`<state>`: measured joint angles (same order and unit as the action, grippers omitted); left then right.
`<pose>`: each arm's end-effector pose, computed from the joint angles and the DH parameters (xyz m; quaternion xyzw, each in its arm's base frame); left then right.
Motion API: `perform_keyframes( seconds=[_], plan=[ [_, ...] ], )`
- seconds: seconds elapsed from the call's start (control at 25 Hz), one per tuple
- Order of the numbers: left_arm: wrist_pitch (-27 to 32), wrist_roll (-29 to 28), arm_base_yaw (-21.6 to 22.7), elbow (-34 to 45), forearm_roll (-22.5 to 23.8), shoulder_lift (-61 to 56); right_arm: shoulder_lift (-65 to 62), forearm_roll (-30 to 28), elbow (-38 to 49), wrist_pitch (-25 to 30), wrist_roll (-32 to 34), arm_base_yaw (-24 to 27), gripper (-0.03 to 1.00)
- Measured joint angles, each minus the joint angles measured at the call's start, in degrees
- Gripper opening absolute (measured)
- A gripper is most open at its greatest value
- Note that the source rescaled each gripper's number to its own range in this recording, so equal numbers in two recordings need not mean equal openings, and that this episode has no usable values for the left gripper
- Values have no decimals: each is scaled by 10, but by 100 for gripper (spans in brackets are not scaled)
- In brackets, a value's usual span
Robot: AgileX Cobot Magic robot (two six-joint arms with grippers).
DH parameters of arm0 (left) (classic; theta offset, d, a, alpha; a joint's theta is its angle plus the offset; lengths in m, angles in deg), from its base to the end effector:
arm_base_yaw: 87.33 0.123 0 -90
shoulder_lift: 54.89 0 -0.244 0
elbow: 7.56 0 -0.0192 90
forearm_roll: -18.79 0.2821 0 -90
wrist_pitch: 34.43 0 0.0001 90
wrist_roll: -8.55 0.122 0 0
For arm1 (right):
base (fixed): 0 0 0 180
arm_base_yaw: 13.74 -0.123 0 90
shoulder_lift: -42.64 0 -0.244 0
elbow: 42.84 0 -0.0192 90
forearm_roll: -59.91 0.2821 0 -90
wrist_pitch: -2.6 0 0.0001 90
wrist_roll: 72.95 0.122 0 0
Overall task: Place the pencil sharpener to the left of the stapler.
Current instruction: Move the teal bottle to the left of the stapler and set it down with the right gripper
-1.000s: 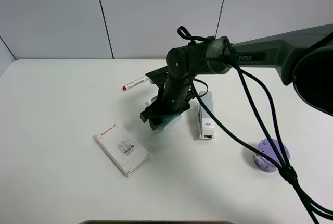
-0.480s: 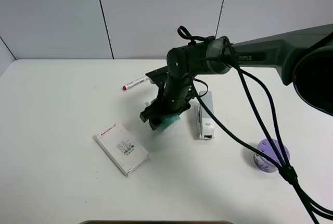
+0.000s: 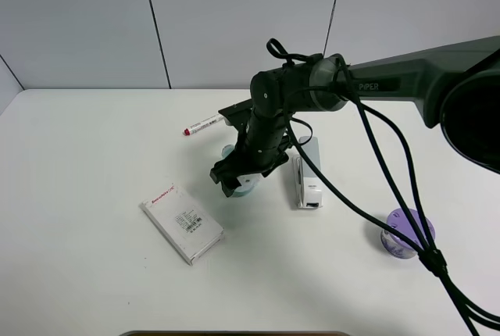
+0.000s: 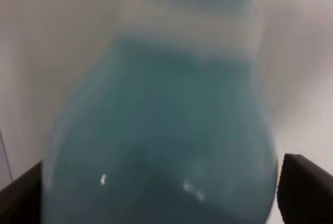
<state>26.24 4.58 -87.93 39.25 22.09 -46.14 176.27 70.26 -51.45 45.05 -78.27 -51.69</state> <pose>0.0900 0.0052 0.2816 -0.0262 0.8484 0.0077 0.5287 0.3359 0.2808 0.0354 -0.3097 0.9422 0.0956 0.0853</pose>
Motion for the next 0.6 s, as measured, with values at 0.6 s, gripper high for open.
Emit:
perform_keyframes(
  seconds=[0.6],
  plan=[
    [0, 0, 0, 0, 0, 0, -2, 0, 0, 26, 0, 0, 50]
  ],
)
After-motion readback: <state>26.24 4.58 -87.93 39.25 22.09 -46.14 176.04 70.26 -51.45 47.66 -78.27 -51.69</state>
